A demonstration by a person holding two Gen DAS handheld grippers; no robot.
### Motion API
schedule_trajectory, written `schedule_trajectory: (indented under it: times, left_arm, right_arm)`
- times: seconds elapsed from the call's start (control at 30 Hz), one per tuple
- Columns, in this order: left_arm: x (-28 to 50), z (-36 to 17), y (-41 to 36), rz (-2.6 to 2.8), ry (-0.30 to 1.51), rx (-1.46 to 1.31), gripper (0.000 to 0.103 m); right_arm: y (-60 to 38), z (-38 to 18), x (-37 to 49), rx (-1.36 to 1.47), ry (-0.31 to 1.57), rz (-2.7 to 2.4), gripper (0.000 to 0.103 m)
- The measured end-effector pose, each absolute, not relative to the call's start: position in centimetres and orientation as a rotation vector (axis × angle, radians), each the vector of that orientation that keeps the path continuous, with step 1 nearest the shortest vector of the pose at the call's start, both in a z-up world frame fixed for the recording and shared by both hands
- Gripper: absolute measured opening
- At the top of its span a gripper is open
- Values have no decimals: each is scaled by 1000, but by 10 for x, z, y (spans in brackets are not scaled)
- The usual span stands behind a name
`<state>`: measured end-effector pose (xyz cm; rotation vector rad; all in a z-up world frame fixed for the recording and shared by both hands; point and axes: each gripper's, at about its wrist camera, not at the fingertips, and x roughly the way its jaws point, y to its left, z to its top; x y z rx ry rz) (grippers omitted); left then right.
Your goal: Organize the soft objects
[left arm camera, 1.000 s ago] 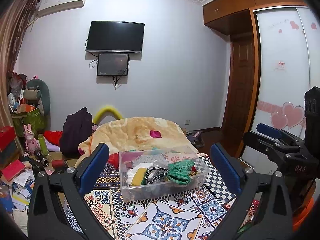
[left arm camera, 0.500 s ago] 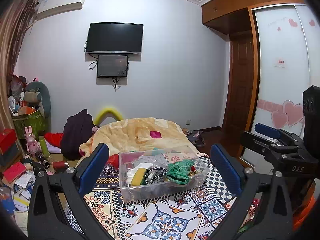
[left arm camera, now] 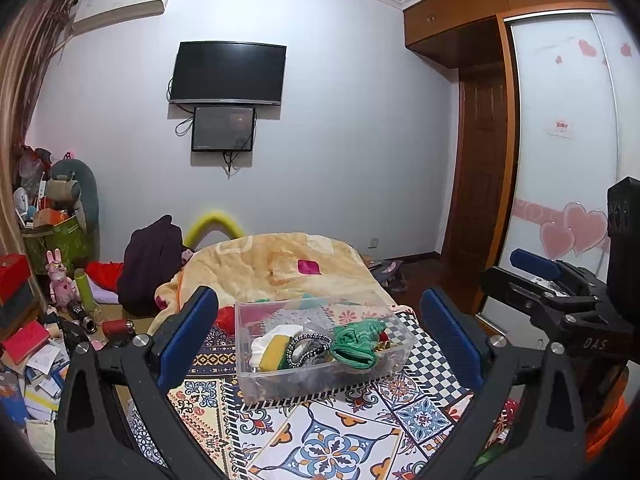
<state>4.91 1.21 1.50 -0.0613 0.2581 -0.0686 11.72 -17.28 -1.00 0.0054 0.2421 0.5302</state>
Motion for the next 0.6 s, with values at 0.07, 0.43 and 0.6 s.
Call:
schedule_trajectory:
  times: [0.07, 0.43, 0.6]
  left_arm:
    - [50, 15, 11, -74, 262, -63, 103]
    - [48, 15, 10, -96, 268, -66, 103]
    - [46, 16, 8, -95, 261, -58, 103]
  right_arm:
    - [-173, -10, 117, 5, 242, 529, 103]
    - [-172, -10, 116, 7, 242, 530, 103]
    - [-172, -10, 115, 3, 240, 530, 103]
